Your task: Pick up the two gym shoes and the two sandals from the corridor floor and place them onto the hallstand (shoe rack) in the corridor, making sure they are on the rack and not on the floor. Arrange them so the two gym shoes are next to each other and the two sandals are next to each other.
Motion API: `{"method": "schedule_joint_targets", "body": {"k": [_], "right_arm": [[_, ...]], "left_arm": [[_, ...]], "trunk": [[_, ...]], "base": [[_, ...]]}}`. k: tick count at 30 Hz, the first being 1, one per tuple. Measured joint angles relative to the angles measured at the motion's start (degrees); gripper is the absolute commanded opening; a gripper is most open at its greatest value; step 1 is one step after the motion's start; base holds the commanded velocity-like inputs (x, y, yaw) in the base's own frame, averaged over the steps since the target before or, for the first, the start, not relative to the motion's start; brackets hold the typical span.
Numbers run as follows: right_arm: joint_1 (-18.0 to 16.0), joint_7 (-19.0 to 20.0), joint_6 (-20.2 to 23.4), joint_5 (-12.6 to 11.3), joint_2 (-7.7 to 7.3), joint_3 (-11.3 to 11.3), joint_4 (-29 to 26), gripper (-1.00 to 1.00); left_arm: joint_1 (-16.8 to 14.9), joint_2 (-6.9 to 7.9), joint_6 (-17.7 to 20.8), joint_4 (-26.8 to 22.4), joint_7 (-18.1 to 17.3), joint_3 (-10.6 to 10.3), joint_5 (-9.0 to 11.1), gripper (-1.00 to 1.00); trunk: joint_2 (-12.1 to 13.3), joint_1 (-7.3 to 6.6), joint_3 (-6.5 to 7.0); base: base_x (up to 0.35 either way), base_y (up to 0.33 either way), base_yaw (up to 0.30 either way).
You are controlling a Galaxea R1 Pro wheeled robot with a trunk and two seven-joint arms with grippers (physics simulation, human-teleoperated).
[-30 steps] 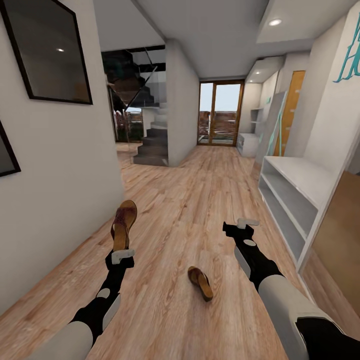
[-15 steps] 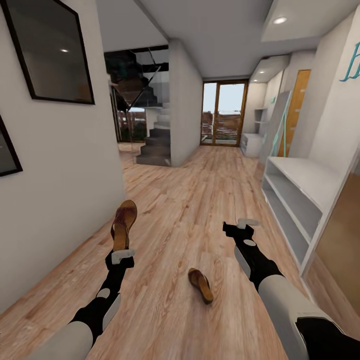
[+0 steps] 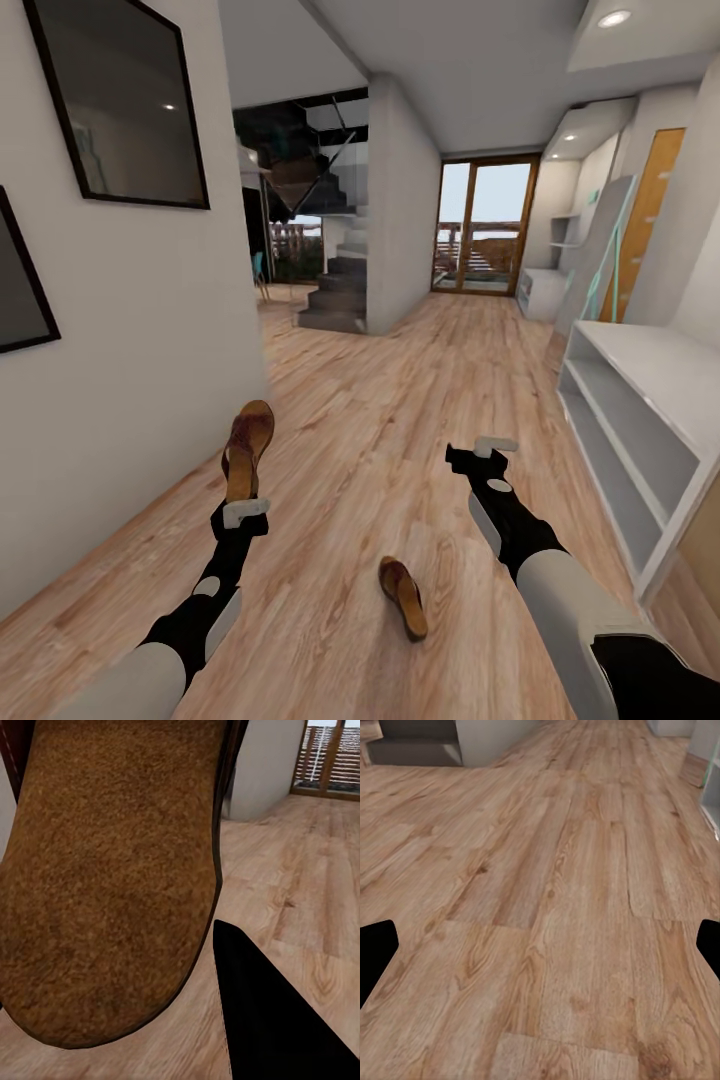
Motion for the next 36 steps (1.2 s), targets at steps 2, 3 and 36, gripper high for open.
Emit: {"method": "schedule_joint_targets", "body": {"k": [2,3,36], "right_arm": [[0.0,0.02,-0.02,0.01,0.0,0.0,0.0,1.0],[0.01,0.02,-0.02,0.02,0.0,0.0,0.0,1.0],[0.01,0.04,0.02,0.03,-0.01,0.0,0.0,1.0]], "left_arm": [[0.0,0.0,0.0,0.0,0.0,0.0,-0.01,-1.0],[0.0,0.0,0.0,0.0,0.0,-0.01,-0.01,-1.0],[-0.01,0.0,0.0,0.07,-0.05,0.0,-0.02,-1.0]], "trunk": [[0.0,0.01,0.0],[0.0,0.01,0.0],[0.0,0.02,0.0]], "base": [[0.111,-0.118,0.006],[0.044,-0.047,0.003],[0.131,-0.108,0.074]]}}
